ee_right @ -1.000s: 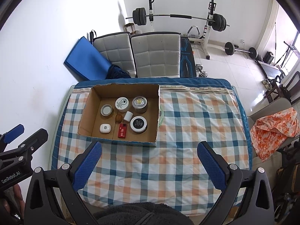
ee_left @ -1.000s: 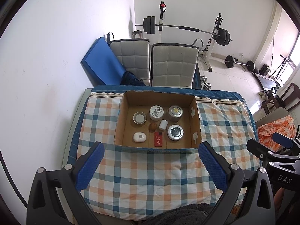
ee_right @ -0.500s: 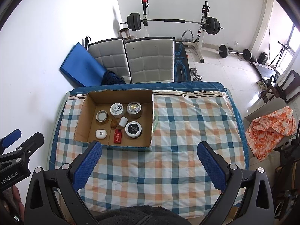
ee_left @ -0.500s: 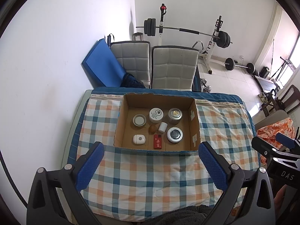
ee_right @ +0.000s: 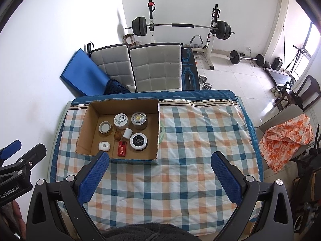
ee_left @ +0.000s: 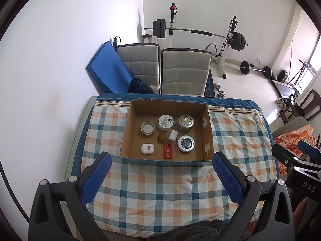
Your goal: Organize rigid objects
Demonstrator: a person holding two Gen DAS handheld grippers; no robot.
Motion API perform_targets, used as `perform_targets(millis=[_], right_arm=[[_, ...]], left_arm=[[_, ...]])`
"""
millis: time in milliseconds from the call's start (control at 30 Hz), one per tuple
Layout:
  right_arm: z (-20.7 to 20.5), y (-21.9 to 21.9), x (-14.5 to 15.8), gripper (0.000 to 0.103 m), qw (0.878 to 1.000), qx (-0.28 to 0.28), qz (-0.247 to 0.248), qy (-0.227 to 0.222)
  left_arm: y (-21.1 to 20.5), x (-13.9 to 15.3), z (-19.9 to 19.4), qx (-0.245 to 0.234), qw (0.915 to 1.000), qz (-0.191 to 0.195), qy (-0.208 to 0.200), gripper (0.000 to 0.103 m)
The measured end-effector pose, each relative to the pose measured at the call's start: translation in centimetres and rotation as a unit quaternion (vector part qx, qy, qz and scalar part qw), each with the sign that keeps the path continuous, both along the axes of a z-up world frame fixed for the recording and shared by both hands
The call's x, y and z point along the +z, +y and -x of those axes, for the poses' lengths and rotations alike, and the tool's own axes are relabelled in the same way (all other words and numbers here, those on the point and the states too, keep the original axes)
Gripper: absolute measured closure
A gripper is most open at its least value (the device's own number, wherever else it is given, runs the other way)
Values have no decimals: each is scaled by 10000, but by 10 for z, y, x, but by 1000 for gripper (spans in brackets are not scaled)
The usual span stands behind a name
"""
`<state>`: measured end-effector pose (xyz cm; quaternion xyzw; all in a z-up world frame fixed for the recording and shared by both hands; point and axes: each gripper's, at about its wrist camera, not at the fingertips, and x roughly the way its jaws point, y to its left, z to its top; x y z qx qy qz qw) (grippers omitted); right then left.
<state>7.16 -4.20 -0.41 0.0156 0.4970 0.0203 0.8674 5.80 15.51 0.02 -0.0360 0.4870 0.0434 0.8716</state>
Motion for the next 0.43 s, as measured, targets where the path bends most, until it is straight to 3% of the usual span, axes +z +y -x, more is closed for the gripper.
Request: perform_targets(millis=[433], right_arm=[[-2, -2, 2, 0, 10000, -29, 10, -43]], left_arm=[[-1, -1, 0, 21, 10000, 19, -59, 0]])
